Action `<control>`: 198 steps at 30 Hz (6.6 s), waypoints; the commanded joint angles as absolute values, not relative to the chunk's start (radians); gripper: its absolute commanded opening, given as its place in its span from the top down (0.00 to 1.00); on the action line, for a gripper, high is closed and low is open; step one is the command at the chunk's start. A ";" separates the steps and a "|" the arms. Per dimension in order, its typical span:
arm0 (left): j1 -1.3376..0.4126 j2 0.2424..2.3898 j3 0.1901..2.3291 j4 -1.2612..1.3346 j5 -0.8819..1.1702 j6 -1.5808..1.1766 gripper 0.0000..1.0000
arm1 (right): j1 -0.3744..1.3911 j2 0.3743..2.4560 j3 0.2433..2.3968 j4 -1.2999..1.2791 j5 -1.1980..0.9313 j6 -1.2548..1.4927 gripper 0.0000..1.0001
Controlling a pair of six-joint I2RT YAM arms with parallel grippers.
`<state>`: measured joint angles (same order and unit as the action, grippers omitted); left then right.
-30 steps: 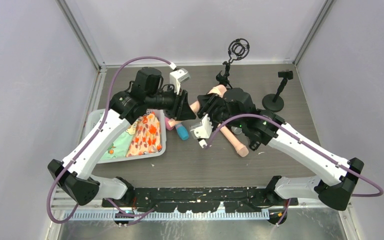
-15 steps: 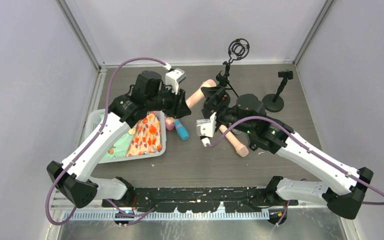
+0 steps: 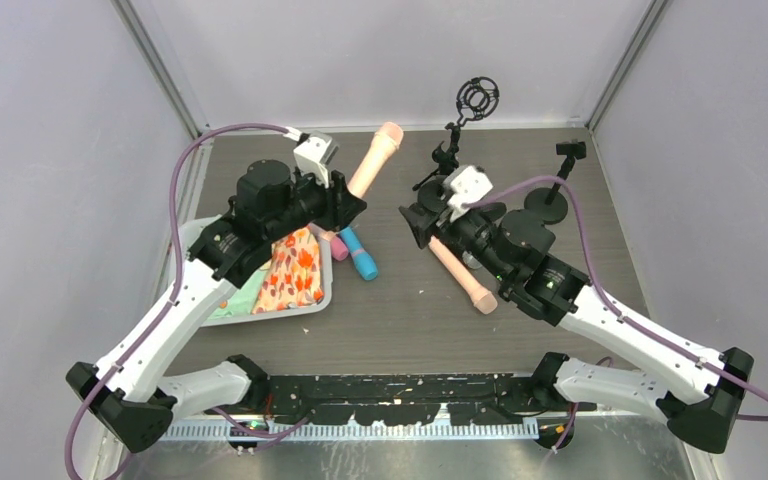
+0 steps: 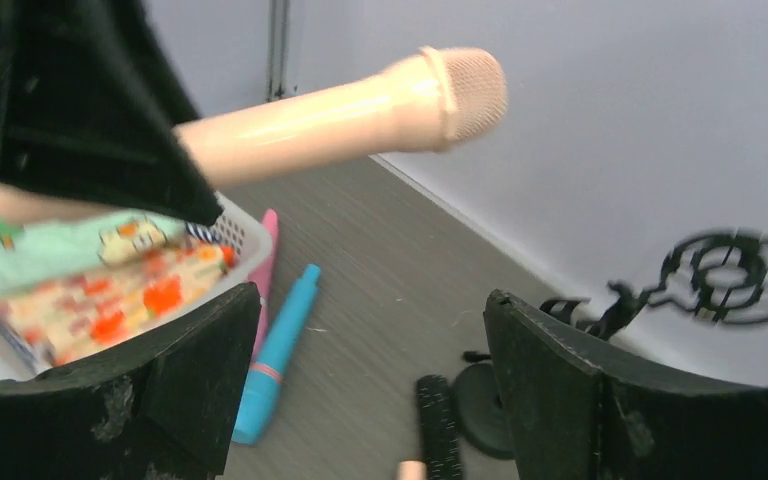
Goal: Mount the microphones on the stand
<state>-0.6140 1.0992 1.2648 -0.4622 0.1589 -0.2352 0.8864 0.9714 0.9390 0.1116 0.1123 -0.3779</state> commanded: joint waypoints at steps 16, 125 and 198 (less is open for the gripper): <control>-0.613 0.973 1.168 -0.224 0.007 -0.285 1.00 | 0.712 1.165 1.231 -0.160 0.135 1.068 0.12; -0.572 2.102 2.150 -0.340 0.136 -0.273 0.23 | 0.507 0.823 1.154 -0.639 0.536 0.534 0.99; -0.722 1.891 1.919 -0.655 -0.578 -0.490 1.00 | 0.507 0.792 1.086 -0.669 0.510 0.577 0.99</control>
